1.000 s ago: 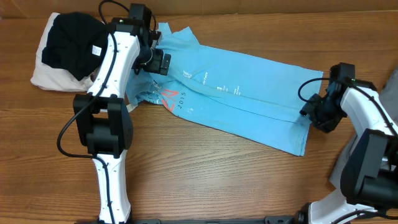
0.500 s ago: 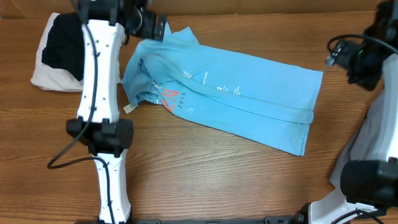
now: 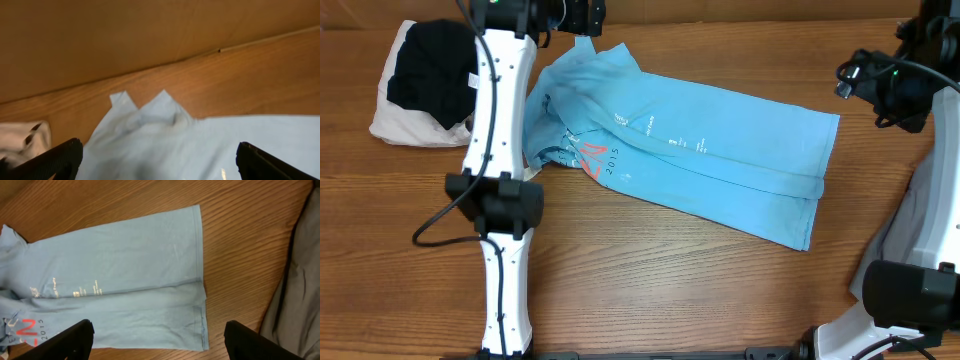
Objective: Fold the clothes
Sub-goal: 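Move the left gripper to the collar and right gripper to the right hem corner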
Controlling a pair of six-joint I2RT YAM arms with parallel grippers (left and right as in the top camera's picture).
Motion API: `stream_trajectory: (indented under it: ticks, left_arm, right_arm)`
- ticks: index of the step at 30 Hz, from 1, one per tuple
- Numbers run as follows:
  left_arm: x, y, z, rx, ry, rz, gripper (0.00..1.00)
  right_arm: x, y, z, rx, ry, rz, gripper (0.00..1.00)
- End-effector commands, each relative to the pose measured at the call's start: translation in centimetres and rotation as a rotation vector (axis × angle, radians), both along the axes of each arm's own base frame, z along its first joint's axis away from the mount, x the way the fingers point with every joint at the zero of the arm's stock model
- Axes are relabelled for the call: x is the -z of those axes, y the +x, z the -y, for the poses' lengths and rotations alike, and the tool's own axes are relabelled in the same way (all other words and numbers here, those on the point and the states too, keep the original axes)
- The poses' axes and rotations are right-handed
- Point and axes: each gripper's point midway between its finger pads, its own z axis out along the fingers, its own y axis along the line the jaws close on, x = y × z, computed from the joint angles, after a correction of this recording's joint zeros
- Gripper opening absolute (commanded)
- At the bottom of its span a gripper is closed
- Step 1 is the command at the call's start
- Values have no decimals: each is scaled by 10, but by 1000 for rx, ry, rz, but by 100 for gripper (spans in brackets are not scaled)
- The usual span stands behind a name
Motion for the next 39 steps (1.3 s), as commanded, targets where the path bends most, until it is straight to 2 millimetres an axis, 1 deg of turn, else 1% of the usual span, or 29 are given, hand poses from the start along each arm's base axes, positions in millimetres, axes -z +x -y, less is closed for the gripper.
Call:
stream_trajectory:
  ticks: [1,5,8,9,10,14,16,19,21,23,29,32,35,39]
  left_arm:
    - [43,16,13,7,-27,-41,100]
    - [99,32,12,-10,4,-88,100]
    - [136,38,10,-20,19,-126,100]
    - [153,39,8,-27,30,-143,100]
    - [157,39,7,-28,32,-149,100]
    - [197,38,4,-43,61,-203,100]
    - [213,37,2,-47,71,-224,100]
    - [233,36,-2,-62,93,-245,100]
    - [238,38,-4,-70,103,-243,100]
    - [239,42,-5,-75,105,-227,100]
    - [224,64,-2,-114,55,-130,100]
    - [221,70,1,-125,32,-105,100]
    - [229,69,4,-122,36,-109,100]
    - [247,64,3,-122,44,-140,90]
  right_arm:
    - [-3,2,-1,-11,-11,7,87]
    - [-2,2,1,-9,-22,4,88]
    - [2,1,3,-6,-31,-6,88]
    - [5,1,3,-6,-31,-12,88]
    - [7,1,3,-6,-30,-15,88]
    - [18,3,4,-6,-27,-31,88]
    - [23,4,4,-6,-26,-38,88]
    - [33,4,4,-6,-23,-55,88]
    - [38,4,4,-6,-21,-66,88]
    - [43,3,3,-7,-19,-76,88]
    - [54,3,3,-7,-16,-93,88]
    - [54,5,4,-7,-17,-85,87]
    - [53,7,4,-6,-19,-76,87]
    - [53,8,4,-6,-19,-73,87]
